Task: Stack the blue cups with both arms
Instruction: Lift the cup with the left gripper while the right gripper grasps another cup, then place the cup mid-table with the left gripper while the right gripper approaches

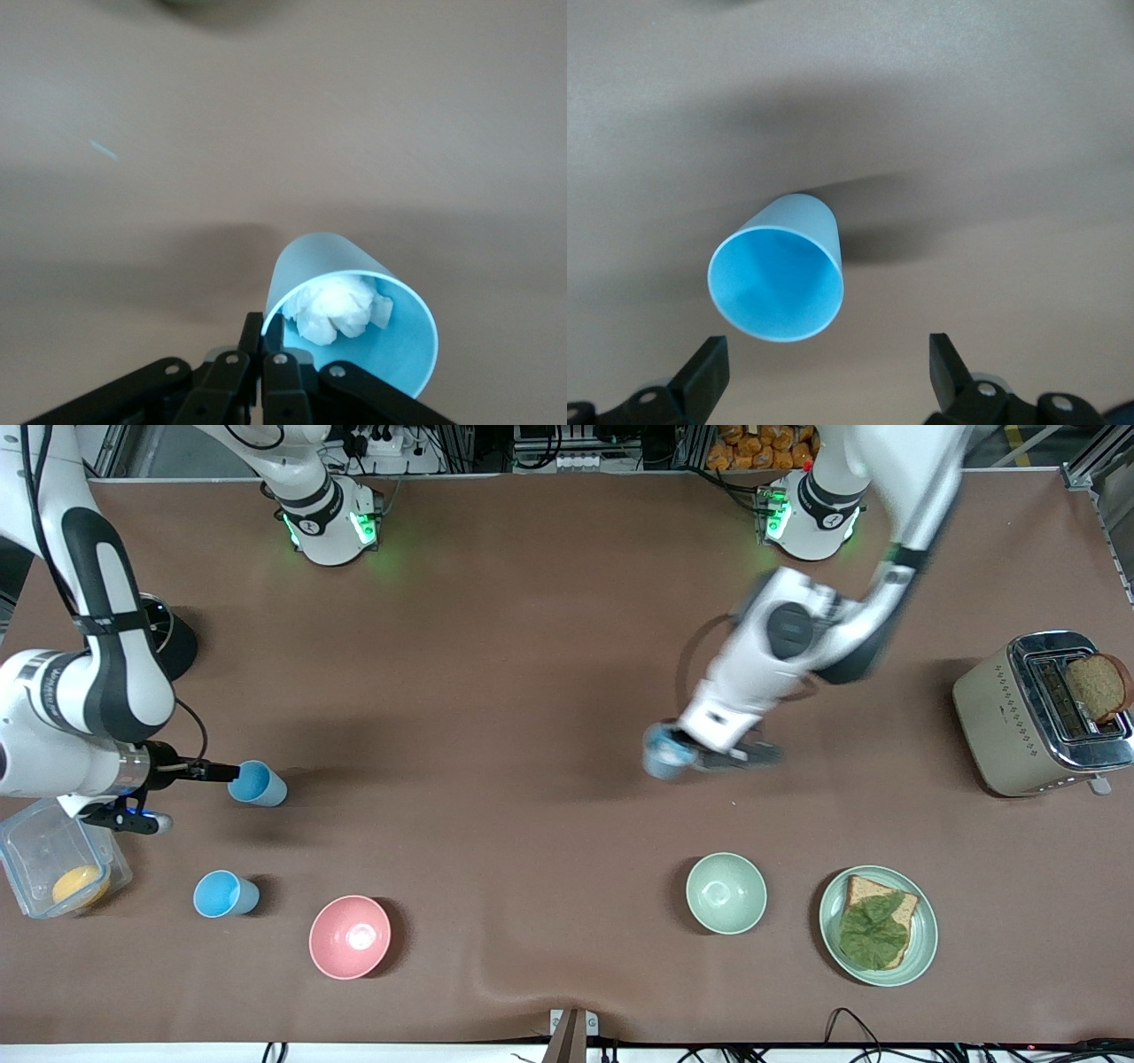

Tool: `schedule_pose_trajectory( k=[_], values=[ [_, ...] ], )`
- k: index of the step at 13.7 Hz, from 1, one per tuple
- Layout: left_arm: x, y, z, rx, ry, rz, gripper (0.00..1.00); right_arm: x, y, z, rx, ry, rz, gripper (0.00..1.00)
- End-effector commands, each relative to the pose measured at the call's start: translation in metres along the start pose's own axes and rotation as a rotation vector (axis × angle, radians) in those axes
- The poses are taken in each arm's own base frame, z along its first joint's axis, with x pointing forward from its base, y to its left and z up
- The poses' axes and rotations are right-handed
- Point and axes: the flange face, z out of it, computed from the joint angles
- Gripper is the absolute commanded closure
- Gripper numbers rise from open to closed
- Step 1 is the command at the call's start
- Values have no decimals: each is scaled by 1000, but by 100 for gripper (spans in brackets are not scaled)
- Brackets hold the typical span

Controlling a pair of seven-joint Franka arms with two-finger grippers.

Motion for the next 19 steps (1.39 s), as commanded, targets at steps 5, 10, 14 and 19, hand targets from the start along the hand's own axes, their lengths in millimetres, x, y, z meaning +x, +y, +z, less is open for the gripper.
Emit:
schedule_pose_trajectory(
  k=[5,10,14,19],
  values=[
    [-65,132,72,-15,-53,-33,100,14,11,45,-21,14,10,0],
    [-96,161,88,-16,-71,-54,66,8,4,65,-19,41,84,100],
    [-69,161,1,27,-29,-59,0,4,-12,57,-27,32,96,100],
    [8,77,-191,123,42,26,0,-20,-75,17,-41,6,155,100]
  ],
)
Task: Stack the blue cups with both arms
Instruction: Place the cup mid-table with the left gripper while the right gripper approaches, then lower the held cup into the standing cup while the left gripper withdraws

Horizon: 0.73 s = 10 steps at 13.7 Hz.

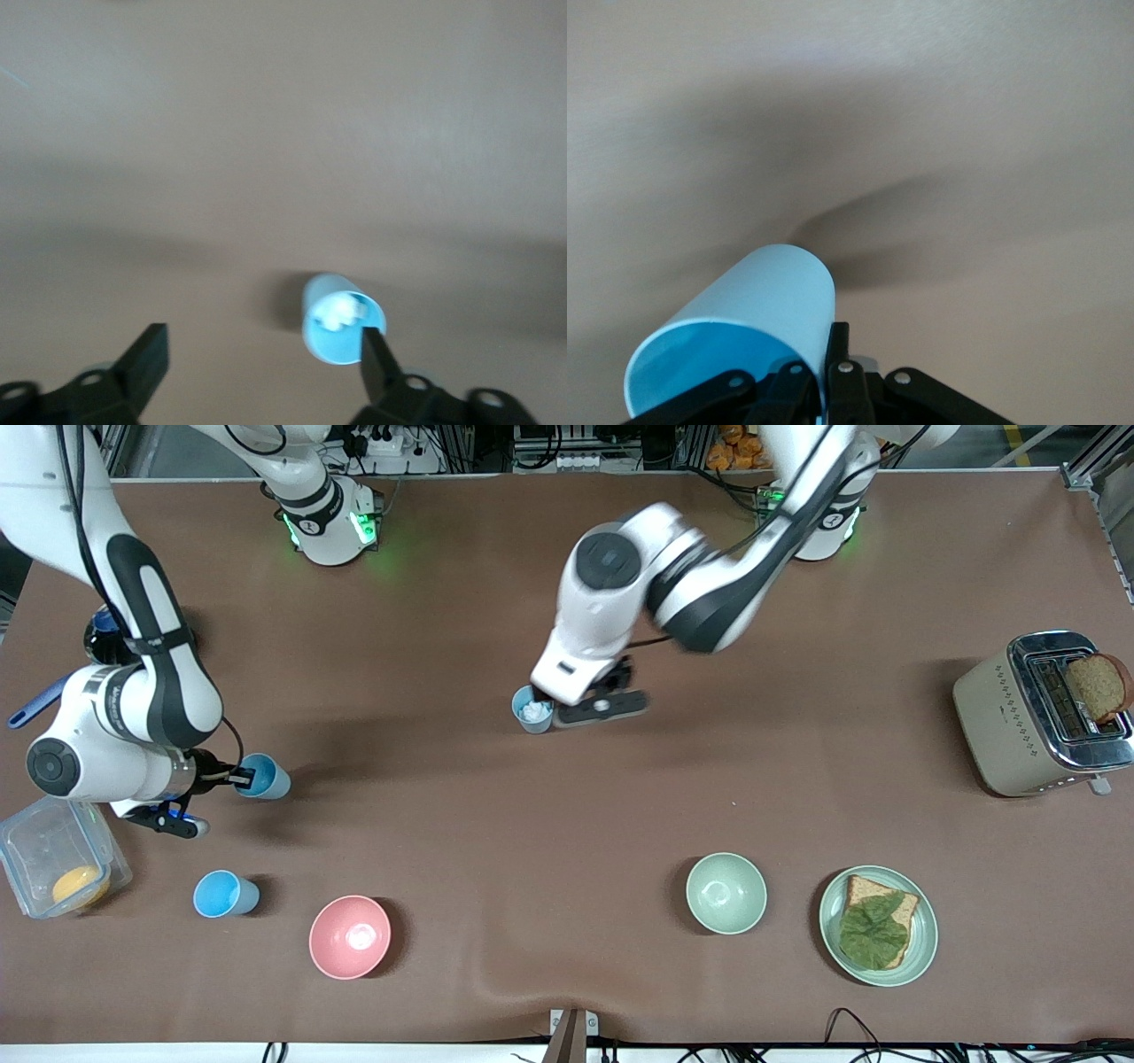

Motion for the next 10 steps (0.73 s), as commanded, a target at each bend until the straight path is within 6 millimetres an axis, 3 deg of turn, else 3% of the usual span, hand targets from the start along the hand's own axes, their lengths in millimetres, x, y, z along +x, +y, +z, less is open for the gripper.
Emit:
schedule_pose_trajectory(
  k=[1,4,8,10],
  values=[
    [37,-82,-83,53,41,98,0,-28,-51,-23,-16,2,50,100],
    [76,-176,-131,119,12,32,0,-64,-120,-36,53,-41,118,100],
    [96,-242,-178,123,78,-1,0,-148,-258,-27,16,-34,259,100],
    [107,-266,-186,111,84,-48,0,-191,-312,-22,47,-37,327,100]
  ],
)
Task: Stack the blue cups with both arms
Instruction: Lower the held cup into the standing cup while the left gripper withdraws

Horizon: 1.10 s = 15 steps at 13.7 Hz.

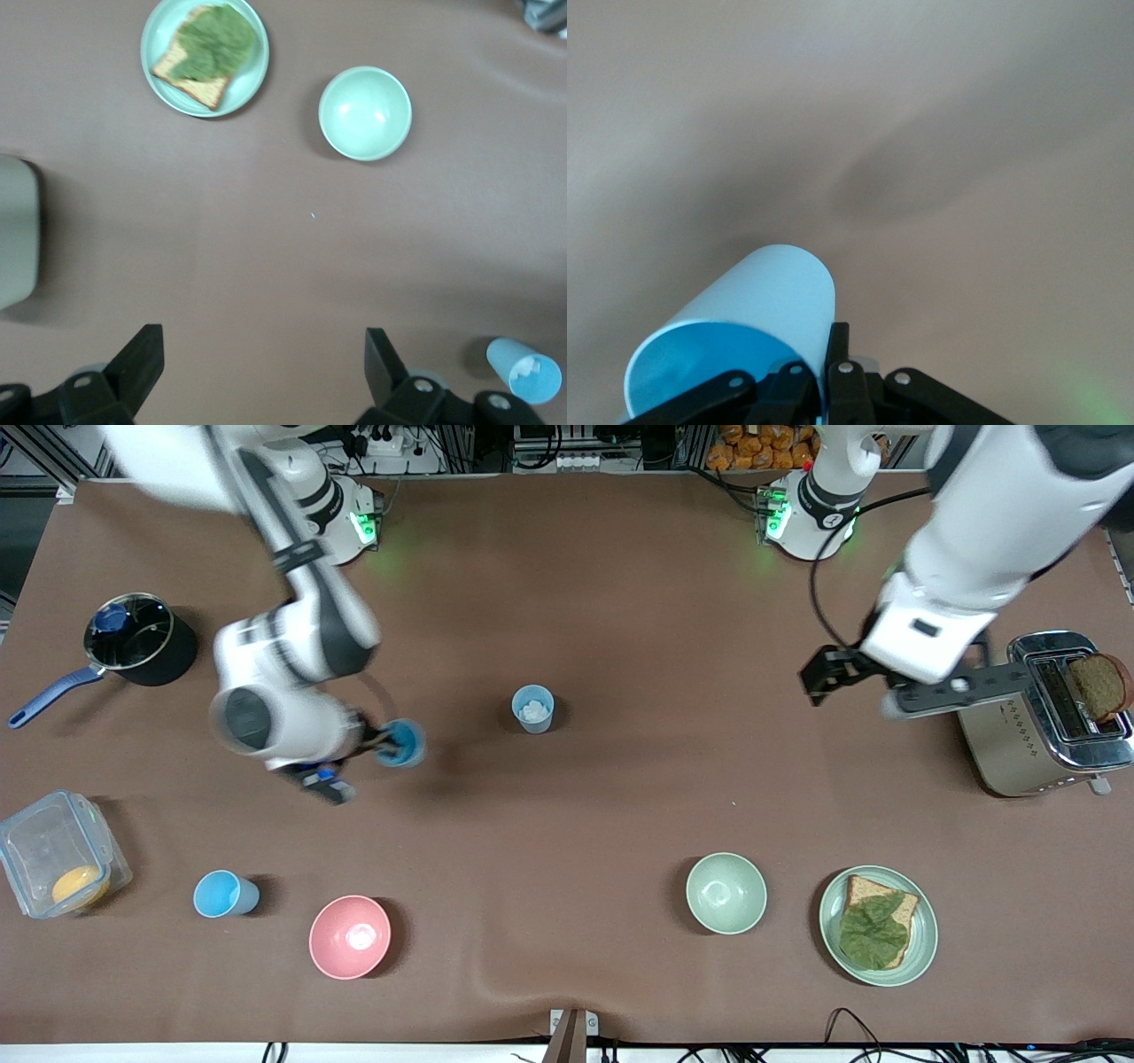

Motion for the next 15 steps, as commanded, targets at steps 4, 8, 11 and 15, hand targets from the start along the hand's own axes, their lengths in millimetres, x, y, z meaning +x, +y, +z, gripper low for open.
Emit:
schedule_pose_trajectory(
  k=[4,8,11,15],
  values=[
    [20,-64,-7,24,19,11,0,-119,-65,10,61,-7,159,100],
    [30,-103,-12,39,19,64,0,-143,-76,14,59,-5,184,100],
    [33,-107,-13,39,16,60,0,-152,-85,21,79,7,198,100],
    [33,-113,-16,36,17,48,0,-148,-84,32,61,4,205,100]
  ],
)
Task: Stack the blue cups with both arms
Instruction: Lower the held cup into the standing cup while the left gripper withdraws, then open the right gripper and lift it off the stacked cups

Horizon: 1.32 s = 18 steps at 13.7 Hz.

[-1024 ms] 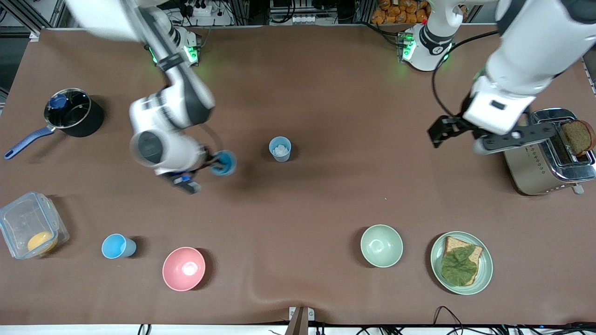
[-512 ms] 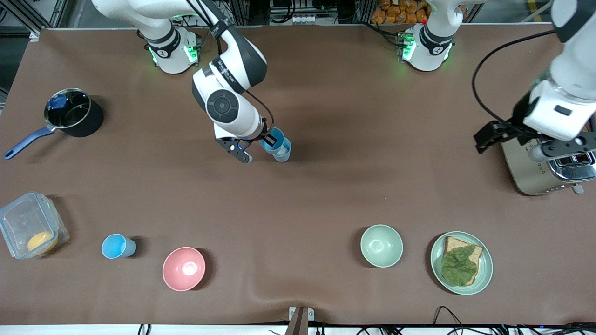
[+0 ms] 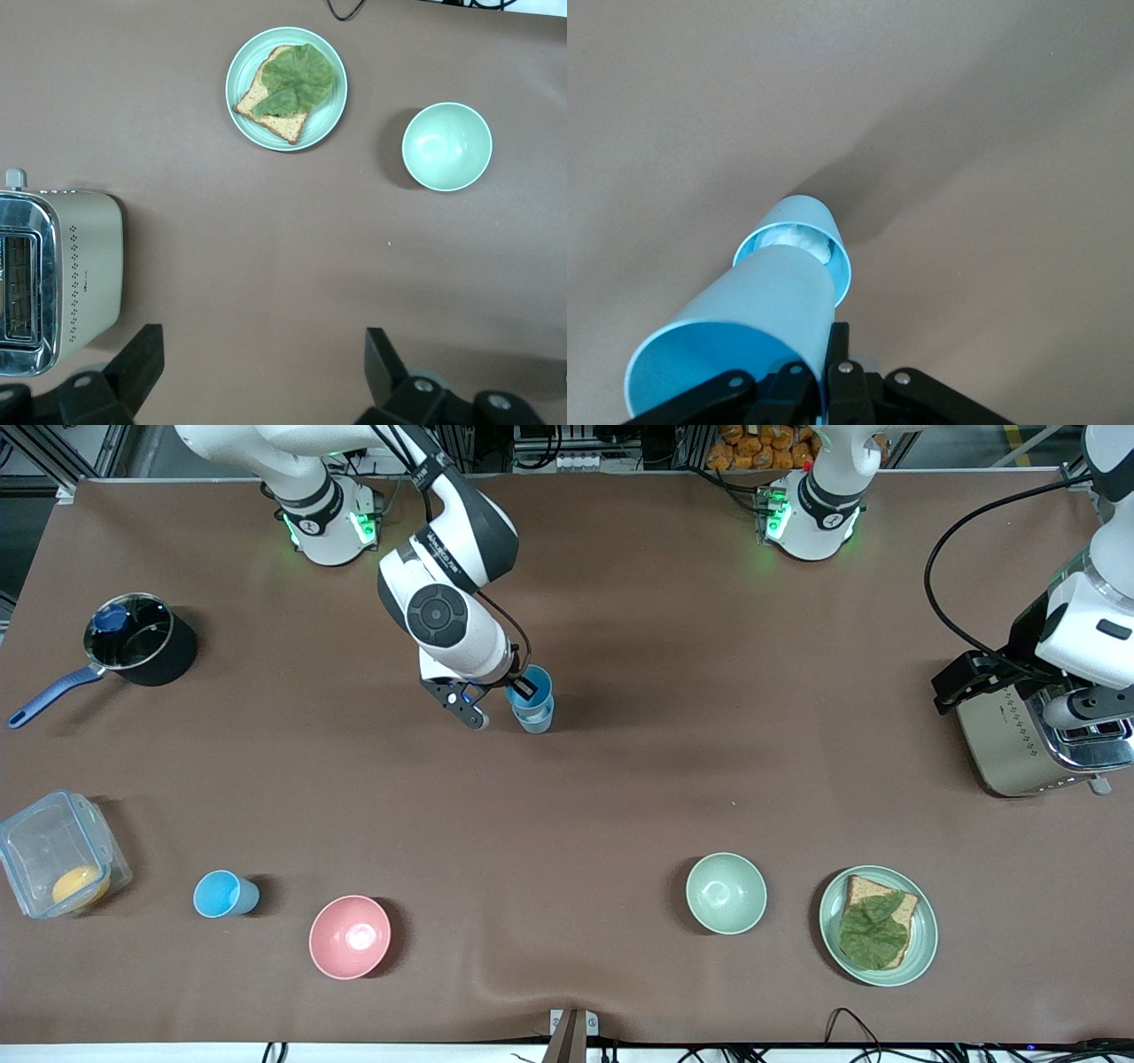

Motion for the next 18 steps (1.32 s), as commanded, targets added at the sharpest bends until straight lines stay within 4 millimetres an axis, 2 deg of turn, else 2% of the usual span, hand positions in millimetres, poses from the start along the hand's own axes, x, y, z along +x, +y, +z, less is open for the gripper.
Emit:
schedule_pose_trajectory(
  k=[1,2,3,4,5,7,8,10,12,14,17,18],
  values=[
    [-7,-11,-7,7,1,3,0,0,2,9,-3,-10,26,95],
    [-6,-13,-7,7,1,-1,0,0,2,11,-7,-11,27,84],
    [-6,-13,-6,8,-1,-1,0,1,3,10,-11,-14,30,61],
    [-5,-19,-6,9,-1,-10,0,0,3,9,-11,-14,38,28],
    [-5,-22,-6,10,-1,-15,0,1,2,6,-5,-11,57,0],
    [-5,-23,-7,6,-1,-18,0,9,5,-8,-3,-9,66,0],
    [-5,-23,-7,3,-2,-18,0,25,10,-20,-22,-6,74,0],
    [-6,-21,-6,-8,-7,-16,0,79,31,-48,-69,-4,-35,0],
    [-7,-18,-2,-30,-24,-20,0,148,71,-84,-70,-29,-205,0],
    [-8,-18,-3,-30,-22,-18,0,206,112,-109,-69,-24,-319,0],
    [-8,-17,-3,-31,-22,-15,0,268,170,-144,-62,4,-437,0],
    [-8,-16,-2,-31,-24,-14,0,276,191,-161,-47,10,-433,0]
  ],
)
